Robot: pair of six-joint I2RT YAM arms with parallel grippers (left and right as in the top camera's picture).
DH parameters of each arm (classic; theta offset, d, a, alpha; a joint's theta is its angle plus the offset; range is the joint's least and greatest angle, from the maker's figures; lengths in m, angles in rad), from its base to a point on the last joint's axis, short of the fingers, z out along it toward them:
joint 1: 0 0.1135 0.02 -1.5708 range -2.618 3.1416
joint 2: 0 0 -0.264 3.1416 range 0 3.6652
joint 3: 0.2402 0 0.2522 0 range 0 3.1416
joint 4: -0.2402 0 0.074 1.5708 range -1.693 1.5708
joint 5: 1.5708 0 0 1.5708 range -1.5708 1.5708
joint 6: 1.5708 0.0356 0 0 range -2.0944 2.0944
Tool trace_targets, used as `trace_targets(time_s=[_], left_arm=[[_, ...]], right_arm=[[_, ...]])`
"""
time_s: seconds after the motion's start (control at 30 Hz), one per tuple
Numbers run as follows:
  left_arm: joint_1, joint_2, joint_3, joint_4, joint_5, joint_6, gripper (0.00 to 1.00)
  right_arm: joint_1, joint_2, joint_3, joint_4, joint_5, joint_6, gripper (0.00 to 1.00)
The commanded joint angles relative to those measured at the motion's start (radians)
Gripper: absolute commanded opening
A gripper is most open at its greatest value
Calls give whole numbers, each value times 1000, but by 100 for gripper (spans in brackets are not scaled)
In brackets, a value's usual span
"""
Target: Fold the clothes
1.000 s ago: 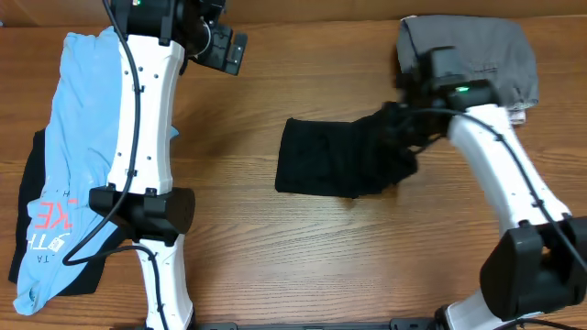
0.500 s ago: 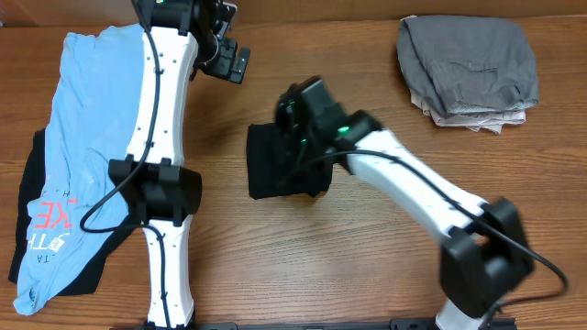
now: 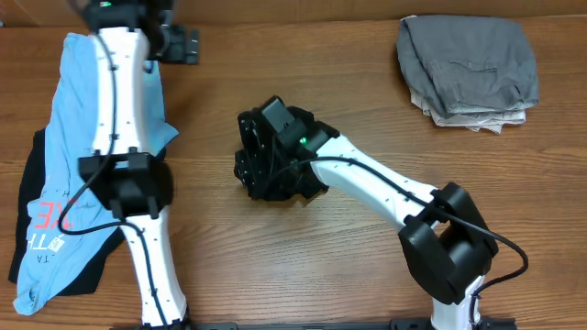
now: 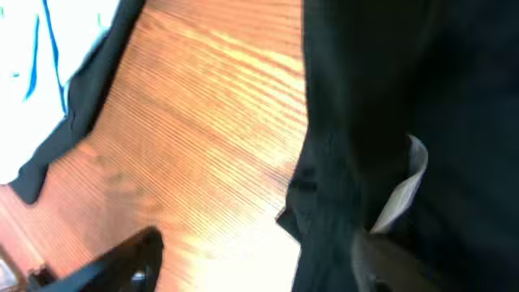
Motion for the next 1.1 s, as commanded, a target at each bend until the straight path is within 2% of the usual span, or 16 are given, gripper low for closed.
trace_targets(time_s=[0.0,0.1,0.23,0.47,0.6,0.73,0.9,1.07], left_arm=[[52,-3,15,3,108,-29,100],[83,-3,15,2,130,-29,100],[107,-3,15,-1,124,-27,100],[114,-3,15,-4,-10,-27,100],[114,-3,15,-12,-14,-27,100],[113,-3,15,-20,-14,-27,100],[113,-3,15,-40,-14,-27,100],[113,-3,15,-61,-14,-27,100]], right_arm=[[-6,-99,132,-65,30,-82,83],[-4,-100,169,-123,138,-100,86],[-2,-58,160,-129,173,-99,87],[26,101,160,-101,292,-94,87],[40,165,160,-75,314,-90,86],[53,217,160,-23,336,-51,81],[54,267,160,-3,348,97,73],[47,282,161,-95,439,170,57]])
